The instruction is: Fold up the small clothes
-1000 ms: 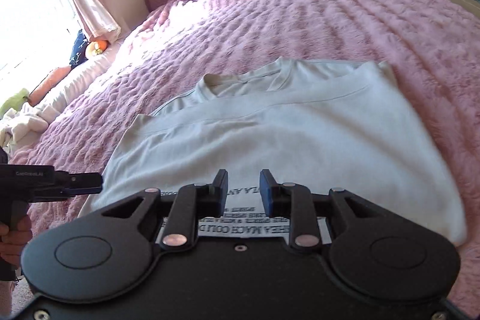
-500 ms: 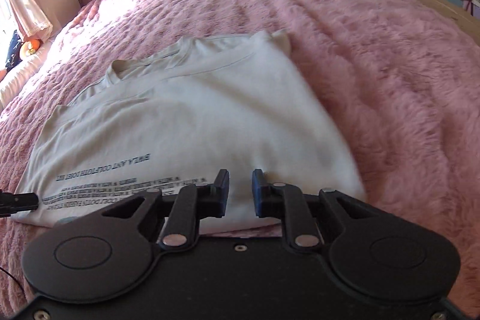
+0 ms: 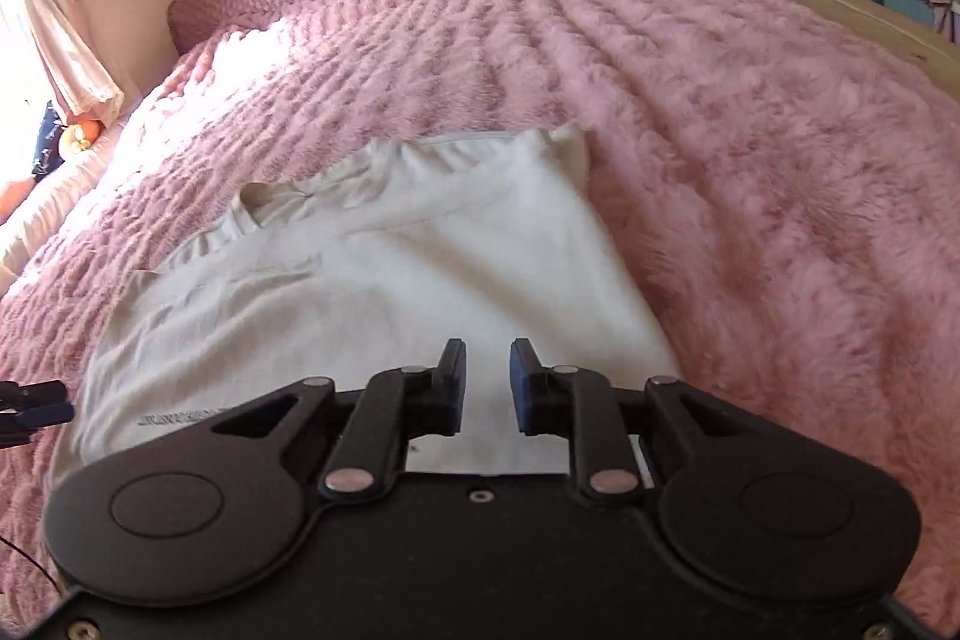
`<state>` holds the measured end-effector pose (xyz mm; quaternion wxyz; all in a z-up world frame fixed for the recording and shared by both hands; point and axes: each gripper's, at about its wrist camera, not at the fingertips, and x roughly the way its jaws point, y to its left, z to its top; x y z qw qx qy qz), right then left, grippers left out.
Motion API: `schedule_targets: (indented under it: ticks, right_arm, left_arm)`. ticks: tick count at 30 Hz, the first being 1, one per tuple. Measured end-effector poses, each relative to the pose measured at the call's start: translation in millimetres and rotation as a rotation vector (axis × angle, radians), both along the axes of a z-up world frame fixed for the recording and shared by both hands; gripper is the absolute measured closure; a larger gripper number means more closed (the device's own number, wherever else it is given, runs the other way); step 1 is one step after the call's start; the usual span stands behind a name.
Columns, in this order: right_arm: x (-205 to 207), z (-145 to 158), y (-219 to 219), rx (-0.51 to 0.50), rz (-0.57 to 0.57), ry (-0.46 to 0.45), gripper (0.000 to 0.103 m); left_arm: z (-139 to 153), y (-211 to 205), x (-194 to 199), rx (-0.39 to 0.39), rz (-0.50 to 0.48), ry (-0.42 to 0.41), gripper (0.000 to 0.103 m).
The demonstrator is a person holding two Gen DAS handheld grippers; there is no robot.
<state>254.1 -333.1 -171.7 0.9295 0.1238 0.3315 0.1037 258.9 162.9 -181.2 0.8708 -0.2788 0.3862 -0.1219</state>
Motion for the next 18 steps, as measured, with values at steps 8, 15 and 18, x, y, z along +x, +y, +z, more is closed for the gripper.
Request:
schedule_targets:
  ticks: [8,15,18]
  right_arm:
    - [77.8,-26.4,98.7,0.041,0.193,0.018,0.086]
    - [106.8,-30.1,27.8,-0.062,0.06,0.024,0.093]
    - [112.4,-34.3,-13.9,-0.112,-0.046,0.027,0.097]
  left_arm:
    - [-20.2,-99.9,90.3,0.112,-0.193,-0.02,0.066]
    - [-32.0,-40.1,115.4,0.213,-0.098,-0.008,0.065]
    - [-41.2,-2.3,122.9,0.185,-0.034,0.021,0.07]
